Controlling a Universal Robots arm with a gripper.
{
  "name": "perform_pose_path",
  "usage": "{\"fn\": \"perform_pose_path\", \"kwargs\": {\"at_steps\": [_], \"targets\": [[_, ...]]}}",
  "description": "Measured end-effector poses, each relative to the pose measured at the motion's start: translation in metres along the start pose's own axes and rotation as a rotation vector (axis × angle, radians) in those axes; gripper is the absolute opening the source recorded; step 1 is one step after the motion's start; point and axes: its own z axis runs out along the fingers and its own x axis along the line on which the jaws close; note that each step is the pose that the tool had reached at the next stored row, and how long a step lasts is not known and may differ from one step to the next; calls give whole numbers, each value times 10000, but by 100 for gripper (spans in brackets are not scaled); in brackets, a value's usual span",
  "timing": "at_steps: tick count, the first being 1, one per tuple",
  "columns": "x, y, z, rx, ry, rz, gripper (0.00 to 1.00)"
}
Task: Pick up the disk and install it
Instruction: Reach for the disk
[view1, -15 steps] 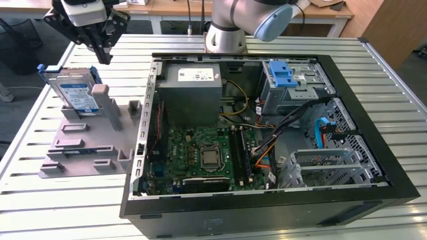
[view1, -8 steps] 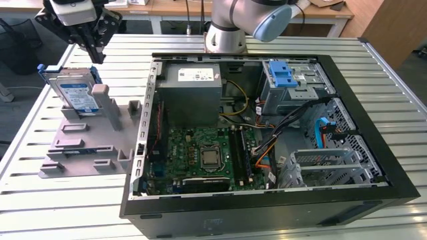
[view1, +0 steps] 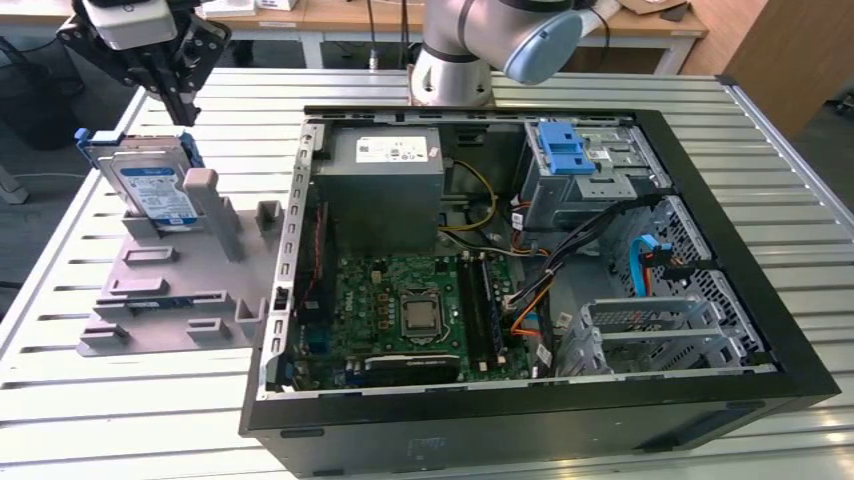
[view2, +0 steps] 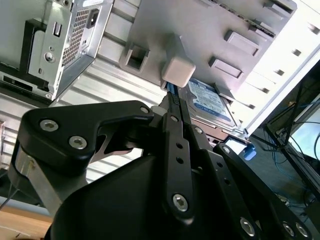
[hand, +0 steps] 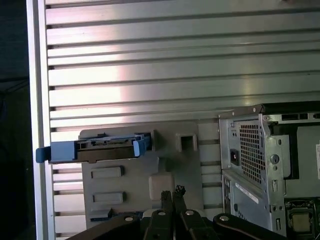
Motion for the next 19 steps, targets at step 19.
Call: {"fn": "perform_pose_path", "kwargs": {"at_steps": [19], "targets": [[448, 195, 70, 5, 58, 3, 10]]}}
